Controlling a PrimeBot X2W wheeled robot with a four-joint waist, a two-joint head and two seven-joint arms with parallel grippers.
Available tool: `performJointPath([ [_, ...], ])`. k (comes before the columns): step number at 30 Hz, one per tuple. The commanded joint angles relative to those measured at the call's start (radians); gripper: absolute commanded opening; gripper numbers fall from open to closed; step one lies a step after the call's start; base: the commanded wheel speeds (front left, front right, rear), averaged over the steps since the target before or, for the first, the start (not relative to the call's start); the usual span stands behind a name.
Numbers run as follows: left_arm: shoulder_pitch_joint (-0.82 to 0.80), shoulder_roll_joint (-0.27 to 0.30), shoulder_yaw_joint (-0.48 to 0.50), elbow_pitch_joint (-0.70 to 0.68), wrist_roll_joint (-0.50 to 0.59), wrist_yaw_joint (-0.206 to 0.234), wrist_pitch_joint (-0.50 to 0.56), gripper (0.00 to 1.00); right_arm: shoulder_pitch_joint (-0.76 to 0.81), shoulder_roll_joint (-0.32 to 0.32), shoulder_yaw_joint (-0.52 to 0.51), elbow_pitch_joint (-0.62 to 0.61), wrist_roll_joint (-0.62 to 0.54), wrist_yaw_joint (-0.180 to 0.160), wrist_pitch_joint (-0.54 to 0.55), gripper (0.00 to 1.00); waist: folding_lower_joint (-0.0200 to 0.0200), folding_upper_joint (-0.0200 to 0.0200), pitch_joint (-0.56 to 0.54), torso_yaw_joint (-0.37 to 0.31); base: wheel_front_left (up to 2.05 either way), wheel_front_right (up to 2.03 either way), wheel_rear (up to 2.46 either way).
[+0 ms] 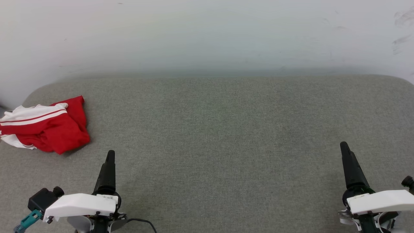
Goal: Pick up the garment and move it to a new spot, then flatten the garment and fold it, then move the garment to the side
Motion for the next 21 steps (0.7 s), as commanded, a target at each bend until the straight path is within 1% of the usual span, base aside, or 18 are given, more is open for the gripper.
performJointPath([
  [1,-0.007,0.003,-0.008,-0.027,0.051,0.01,-0.012,1.0,-0.003,0.0,0.007,-0.03,-0.055,0.0,-0.013,1.0,0.0,0.0,0.0,0.0,0.0,0.0,0.0],
  [11,0.006,0.003,-0.039,-0.05,0.238,0.035,-0.047,1.0,0.009,0.0,0.031,-0.059,-0.251,0.0,-0.05,1.0,0.0,0.0,0.002,-0.001,0.0,0.0,0.0],
  [21,0.013,0.004,-0.059,-0.077,0.392,0.057,-0.08,1.0,0.022,0.0,0.042,-0.072,-0.414,0.0,-0.082,1.0,0.0,0.0,0.003,-0.001,0.0,0.0,0.0],
])
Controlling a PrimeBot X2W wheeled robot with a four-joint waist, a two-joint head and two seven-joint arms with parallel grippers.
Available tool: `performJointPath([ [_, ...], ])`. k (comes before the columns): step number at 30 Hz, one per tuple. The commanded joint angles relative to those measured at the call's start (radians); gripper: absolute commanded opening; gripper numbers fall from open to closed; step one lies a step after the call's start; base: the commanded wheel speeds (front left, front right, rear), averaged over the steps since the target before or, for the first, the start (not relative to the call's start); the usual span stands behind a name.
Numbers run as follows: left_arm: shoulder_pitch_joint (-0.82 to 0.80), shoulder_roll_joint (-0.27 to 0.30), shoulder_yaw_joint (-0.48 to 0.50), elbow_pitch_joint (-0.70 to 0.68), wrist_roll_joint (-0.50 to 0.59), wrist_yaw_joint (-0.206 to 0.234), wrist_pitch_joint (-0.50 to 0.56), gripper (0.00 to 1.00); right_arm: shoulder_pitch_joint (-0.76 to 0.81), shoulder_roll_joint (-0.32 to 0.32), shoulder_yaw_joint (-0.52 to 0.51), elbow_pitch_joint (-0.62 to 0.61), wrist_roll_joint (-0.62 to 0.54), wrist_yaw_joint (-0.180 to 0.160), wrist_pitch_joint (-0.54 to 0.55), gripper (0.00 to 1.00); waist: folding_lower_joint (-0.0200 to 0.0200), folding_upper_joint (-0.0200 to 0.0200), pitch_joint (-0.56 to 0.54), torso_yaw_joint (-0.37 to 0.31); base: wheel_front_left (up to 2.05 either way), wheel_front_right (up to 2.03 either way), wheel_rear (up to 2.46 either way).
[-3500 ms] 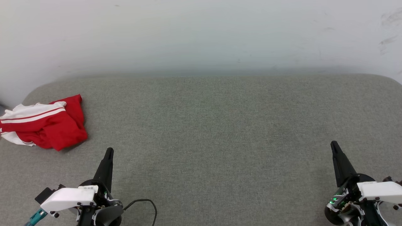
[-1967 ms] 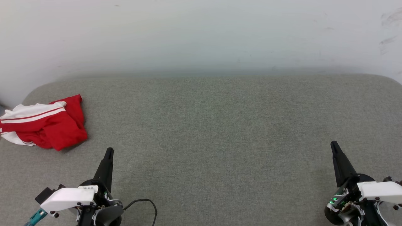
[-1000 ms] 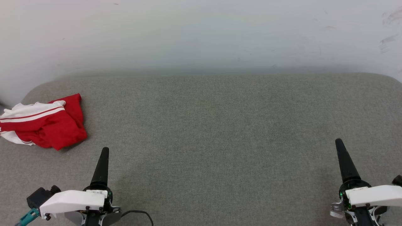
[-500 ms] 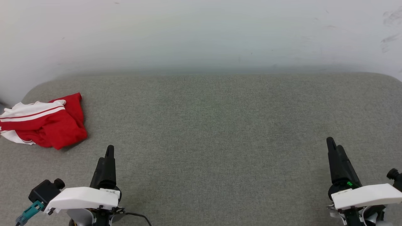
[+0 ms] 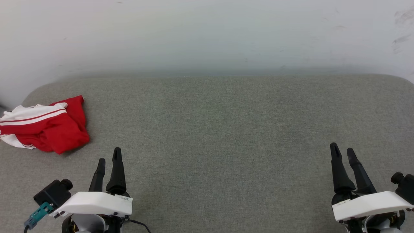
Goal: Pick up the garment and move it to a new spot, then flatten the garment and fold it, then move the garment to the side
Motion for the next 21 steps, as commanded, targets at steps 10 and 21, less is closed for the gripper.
performJointPath([
  [10,0.008,0.003,-0.022,-0.037,0.162,0.02,-0.038,1.0,0.011,0.0,0.013,-0.029,-0.173,0.0,-0.04,1.0,0.0,-0.0001,-0.001,0.0,0.0,0.0,0.0],
  [21,0.021,0.003,-0.049,-0.051,0.322,0.035,-0.07,1.0,0.022,0.0,0.018,-0.053,-0.318,0.0,-0.073,1.0,0.0,-0.0001,0.0,-0.001,0.0,0.0,0.0],
])
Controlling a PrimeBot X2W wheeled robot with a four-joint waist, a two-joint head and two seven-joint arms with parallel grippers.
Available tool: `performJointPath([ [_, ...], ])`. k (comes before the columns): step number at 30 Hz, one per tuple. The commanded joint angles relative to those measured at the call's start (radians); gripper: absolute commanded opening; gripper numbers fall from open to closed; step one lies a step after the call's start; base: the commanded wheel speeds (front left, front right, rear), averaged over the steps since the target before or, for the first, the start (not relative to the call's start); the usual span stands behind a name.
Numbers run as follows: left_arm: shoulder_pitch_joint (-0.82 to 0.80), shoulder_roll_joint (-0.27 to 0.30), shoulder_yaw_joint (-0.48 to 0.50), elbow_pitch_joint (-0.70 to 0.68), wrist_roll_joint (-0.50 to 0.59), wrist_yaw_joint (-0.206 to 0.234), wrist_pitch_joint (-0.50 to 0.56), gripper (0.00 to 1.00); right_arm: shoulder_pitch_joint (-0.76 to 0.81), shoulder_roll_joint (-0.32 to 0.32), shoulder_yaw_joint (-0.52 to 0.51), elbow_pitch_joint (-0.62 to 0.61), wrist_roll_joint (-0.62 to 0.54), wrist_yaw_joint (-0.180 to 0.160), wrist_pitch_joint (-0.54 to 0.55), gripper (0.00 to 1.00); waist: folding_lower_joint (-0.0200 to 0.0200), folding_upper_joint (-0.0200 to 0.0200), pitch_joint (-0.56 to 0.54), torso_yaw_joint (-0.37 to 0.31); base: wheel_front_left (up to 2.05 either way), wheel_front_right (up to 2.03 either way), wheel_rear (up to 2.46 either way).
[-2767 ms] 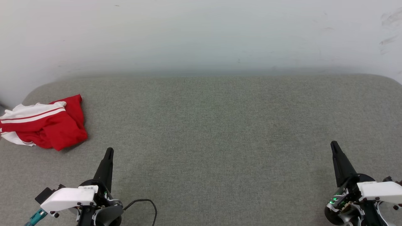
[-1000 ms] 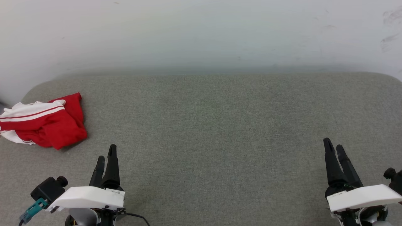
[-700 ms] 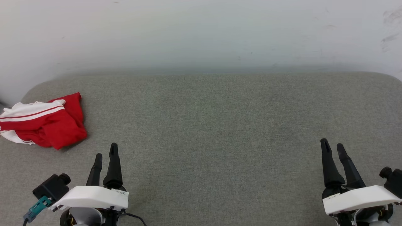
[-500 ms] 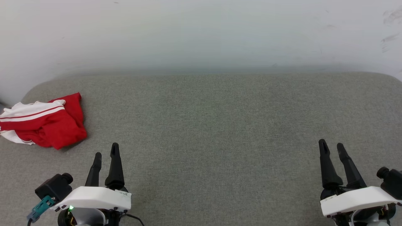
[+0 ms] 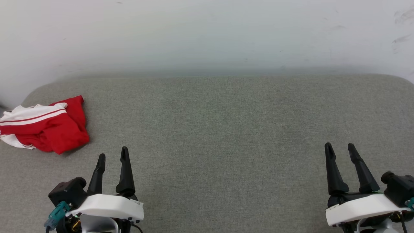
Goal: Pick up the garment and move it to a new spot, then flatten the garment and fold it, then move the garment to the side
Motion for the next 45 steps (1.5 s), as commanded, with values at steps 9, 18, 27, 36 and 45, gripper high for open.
performJointPath([
  [9,0.008,0.003,-0.013,-0.028,0.11,0.017,-0.03,1.0,0.01,0.001,-0.001,-0.031,-0.101,0.0,-0.029,1.0,0.0,0.0,0.003,-0.001,0.0,0.0,0.0],
  [18,0.017,0.003,-0.023,-0.038,0.2,0.025,-0.05,1.0,0.016,0.001,-0.006,-0.044,-0.176,0.0,-0.049,1.0,0.0,0.0,0.005,-0.003,0.0,0.0,0.0],
  [27,0.022,0.003,-0.03,-0.045,0.277,0.032,-0.069,1.0,0.02,0.001,-0.01,-0.055,-0.236,0.0,-0.068,1.0,0.0,0.0,0.007,-0.004,0.0,0.0,0.0],
  [36,0.028,0.004,-0.034,-0.048,0.339,0.037,-0.087,1.0,0.028,0.001,-0.006,-0.068,-0.285,0.0,-0.086,1.0,0.0,0.0,0.009,-0.005,0.0,0.0,0.0],
  [45,0.032,0.004,-0.038,-0.052,0.399,0.043,-0.103,1.0,0.034,0.001,-0.005,-0.077,-0.307,0.0,-0.102,1.0,0.0,0.0,0.012,-0.006,0.0,0.0,0.0],
])
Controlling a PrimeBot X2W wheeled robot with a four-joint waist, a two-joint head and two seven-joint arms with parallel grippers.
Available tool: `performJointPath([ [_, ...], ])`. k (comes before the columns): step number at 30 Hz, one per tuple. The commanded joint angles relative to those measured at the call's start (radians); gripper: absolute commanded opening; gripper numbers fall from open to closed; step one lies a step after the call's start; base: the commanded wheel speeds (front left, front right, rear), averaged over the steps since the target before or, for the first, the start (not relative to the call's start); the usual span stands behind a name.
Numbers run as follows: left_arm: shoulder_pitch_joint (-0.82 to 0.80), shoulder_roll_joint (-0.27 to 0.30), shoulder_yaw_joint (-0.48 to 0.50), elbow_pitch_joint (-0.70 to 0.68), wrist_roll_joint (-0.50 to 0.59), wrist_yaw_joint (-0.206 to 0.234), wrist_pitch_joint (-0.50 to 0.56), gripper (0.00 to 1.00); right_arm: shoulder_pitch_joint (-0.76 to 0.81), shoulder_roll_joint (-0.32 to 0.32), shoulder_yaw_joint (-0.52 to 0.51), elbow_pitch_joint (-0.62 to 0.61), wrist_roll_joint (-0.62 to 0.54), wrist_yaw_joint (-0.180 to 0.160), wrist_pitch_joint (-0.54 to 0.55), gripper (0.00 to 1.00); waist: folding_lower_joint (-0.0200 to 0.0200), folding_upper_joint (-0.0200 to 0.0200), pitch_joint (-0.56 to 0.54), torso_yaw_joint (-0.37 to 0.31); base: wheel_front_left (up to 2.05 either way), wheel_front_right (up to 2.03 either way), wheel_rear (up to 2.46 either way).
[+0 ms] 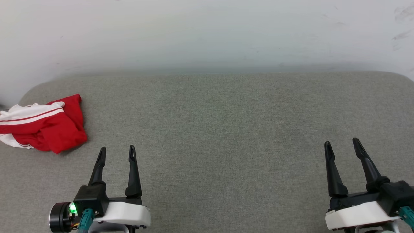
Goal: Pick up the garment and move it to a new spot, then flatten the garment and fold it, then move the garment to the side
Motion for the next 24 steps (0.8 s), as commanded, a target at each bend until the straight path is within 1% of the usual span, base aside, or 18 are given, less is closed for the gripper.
performJointPath([
  [1,0.007,0.003,-0.001,-0.007,0.024,0.005,-0.01,1.0,0.011,0.001,0.002,-0.01,-0.021,0.0,-0.01,1.0,0.0,-0.0001,0.0,0.0,0.0,0.0,0.0],
  [6,0.009,0.003,-0.002,-0.009,0.05,0.008,-0.018,1.0,0.015,0.001,0.01,-0.01,-0.03,0.0,-0.018,1.0,0.0,-0.0001,0.002,-0.001,0.0,0.0,0.0],
  [9,0.01,0.003,0.0,-0.002,0.037,0.004,-0.016,1.0,0.012,0.001,0.008,0.0,0.004,0.0,-0.016,1.0,0.0,-0.0001,0.001,-0.001,0.0,0.0,0.0],
  [24,0.011,0.003,0.012,0.04,-0.037,-0.013,-0.016,1.0,0.018,0.001,-0.003,0.03,0.075,0.0,-0.016,1.0,0.0,-0.0001,-0.002,-0.001,0.0,0.0,0.0],
])
